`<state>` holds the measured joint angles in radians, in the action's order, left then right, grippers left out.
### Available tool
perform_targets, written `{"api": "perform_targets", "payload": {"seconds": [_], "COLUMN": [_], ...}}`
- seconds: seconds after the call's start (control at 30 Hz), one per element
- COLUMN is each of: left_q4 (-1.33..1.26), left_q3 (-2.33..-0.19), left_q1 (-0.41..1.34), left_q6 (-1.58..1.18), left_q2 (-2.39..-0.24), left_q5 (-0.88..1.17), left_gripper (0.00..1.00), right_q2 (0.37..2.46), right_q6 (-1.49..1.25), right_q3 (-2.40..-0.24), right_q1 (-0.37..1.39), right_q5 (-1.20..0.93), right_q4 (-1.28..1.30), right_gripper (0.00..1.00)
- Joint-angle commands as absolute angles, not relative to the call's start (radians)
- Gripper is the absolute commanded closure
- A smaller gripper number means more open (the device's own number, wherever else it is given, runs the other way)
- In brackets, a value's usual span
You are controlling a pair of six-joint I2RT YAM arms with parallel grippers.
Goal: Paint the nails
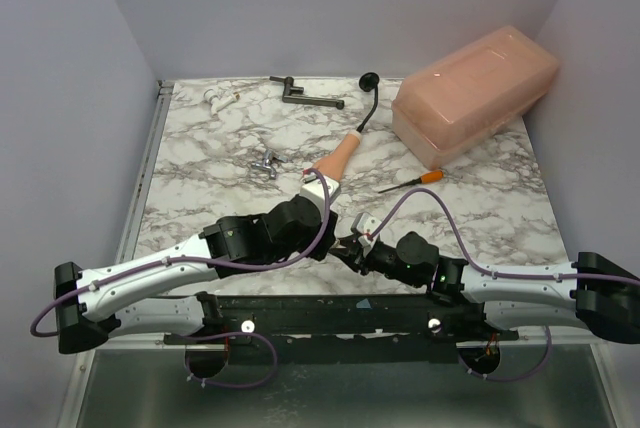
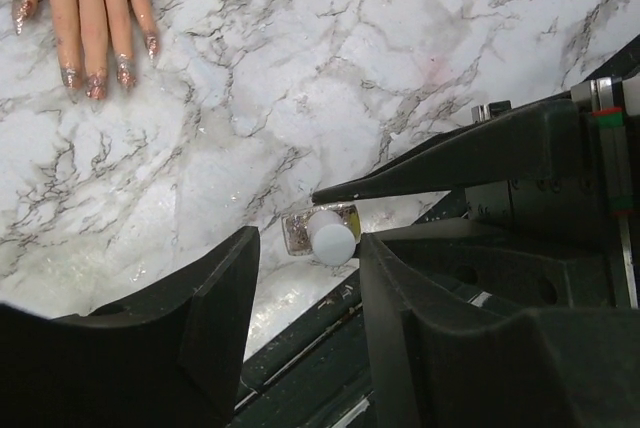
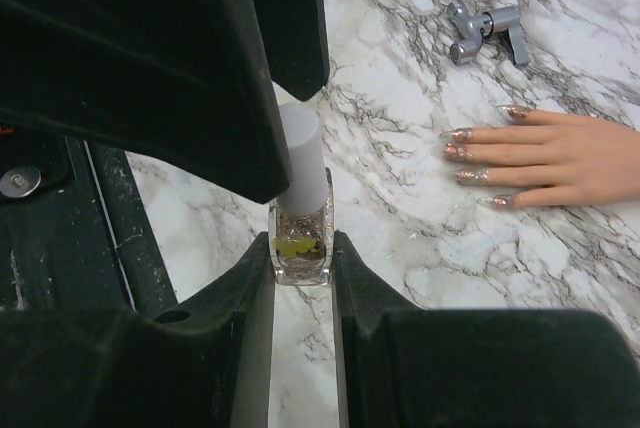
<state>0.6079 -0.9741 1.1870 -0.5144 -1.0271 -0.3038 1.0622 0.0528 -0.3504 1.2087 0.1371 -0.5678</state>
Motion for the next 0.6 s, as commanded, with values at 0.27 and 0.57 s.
{"api": "perform_targets", "payload": {"seconds": [0.27, 0.57], "left_q4": [0.554, 0.581], "left_q3": [-0.977, -0.990], "left_q1": [1.195, 1.202], "left_q6": [-0.572, -0.581], "left_q2": [-1.084, -1.114], "left_q5": [-0.314, -0.315], "left_gripper": [0.58, 0.65], "right_q2": [1.066, 1.067], "right_q6": [0.051, 0.050], "right_q3": [-0.371, -0.371], "right_q1": [1.206, 1.206], "right_q5": [0.152, 0.152], "right_q4": [-0.603, -0.601], "right_gripper": [0.99, 0.99]}}
